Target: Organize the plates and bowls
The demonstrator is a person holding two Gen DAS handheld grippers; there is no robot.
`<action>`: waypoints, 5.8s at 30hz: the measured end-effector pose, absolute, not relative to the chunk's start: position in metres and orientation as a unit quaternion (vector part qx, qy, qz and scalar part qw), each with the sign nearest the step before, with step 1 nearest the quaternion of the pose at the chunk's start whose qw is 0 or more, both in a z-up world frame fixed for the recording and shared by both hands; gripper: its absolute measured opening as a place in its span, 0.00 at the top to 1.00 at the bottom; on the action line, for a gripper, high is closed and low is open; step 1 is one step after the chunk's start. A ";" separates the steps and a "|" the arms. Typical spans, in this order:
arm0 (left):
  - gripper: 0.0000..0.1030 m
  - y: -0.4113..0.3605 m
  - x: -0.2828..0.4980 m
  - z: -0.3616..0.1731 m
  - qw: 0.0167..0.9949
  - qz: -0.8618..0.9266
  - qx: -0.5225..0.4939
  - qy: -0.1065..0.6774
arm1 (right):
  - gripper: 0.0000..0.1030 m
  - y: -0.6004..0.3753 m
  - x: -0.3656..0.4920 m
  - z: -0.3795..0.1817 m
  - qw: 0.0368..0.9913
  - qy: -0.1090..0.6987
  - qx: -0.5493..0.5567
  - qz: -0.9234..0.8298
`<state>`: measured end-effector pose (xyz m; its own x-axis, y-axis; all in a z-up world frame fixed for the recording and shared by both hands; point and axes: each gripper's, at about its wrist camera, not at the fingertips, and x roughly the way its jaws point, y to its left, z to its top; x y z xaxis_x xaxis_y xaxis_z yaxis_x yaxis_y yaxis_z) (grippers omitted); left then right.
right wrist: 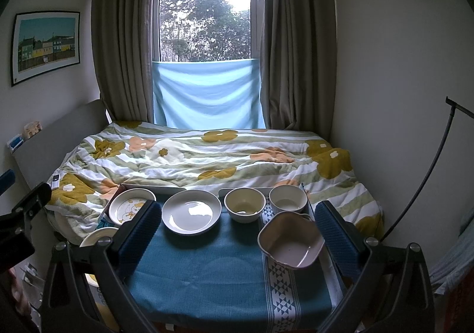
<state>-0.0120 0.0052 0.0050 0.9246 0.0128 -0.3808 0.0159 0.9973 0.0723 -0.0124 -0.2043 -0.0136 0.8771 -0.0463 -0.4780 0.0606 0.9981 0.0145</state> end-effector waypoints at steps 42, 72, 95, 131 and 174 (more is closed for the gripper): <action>0.00 0.044 0.006 -0.024 0.963 0.069 -0.009 0.261 | 0.00 -0.182 0.028 -0.029 0.955 0.289 -0.019 0.061; 0.62 0.220 0.080 -0.293 0.840 0.095 -0.212 0.491 | 0.62 0.016 0.202 -0.279 0.782 0.507 -0.081 0.353; 0.82 0.214 0.086 -0.298 0.841 0.100 -0.150 0.510 | 0.84 0.030 0.210 -0.296 0.774 0.510 -0.068 0.370; 0.82 0.022 0.116 -0.226 0.878 -0.132 -0.021 0.459 | 0.84 -0.193 0.105 -0.220 0.879 0.450 0.047 0.150; 0.28 -0.078 0.119 -0.293 0.859 -0.169 0.059 0.479 | 0.60 -0.288 0.088 -0.296 0.872 0.472 0.120 0.050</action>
